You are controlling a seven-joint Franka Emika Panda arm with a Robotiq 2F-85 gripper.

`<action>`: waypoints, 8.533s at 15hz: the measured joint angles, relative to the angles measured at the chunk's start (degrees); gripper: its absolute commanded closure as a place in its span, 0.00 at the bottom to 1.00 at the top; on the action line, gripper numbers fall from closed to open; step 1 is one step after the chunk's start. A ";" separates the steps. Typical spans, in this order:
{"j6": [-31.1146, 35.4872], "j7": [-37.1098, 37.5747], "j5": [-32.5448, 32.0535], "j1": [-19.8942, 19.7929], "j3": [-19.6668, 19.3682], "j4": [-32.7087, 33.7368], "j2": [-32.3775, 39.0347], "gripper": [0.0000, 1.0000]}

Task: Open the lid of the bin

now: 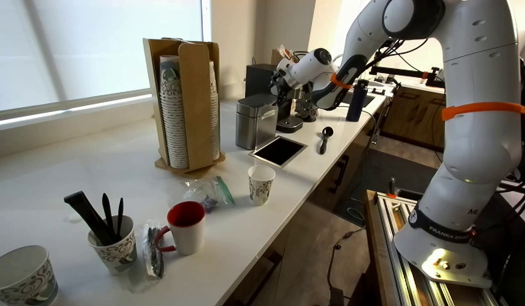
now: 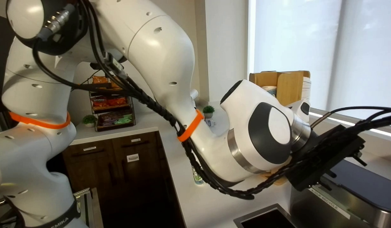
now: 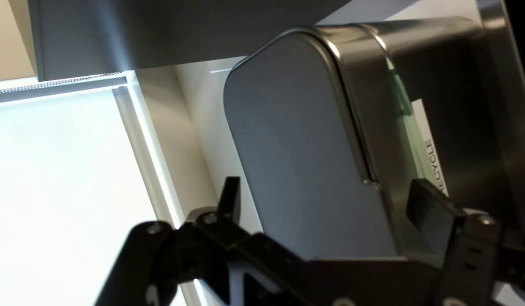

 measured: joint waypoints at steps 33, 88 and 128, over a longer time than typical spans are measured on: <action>-10.63 0.53 10.79 -2.93 7.53 20.61 6.02 0.00; -5.67 -3.02 1.23 -13.83 17.12 1.97 0.75 0.00; -27.41 -20.85 23.41 -21.03 37.88 31.52 12.87 0.00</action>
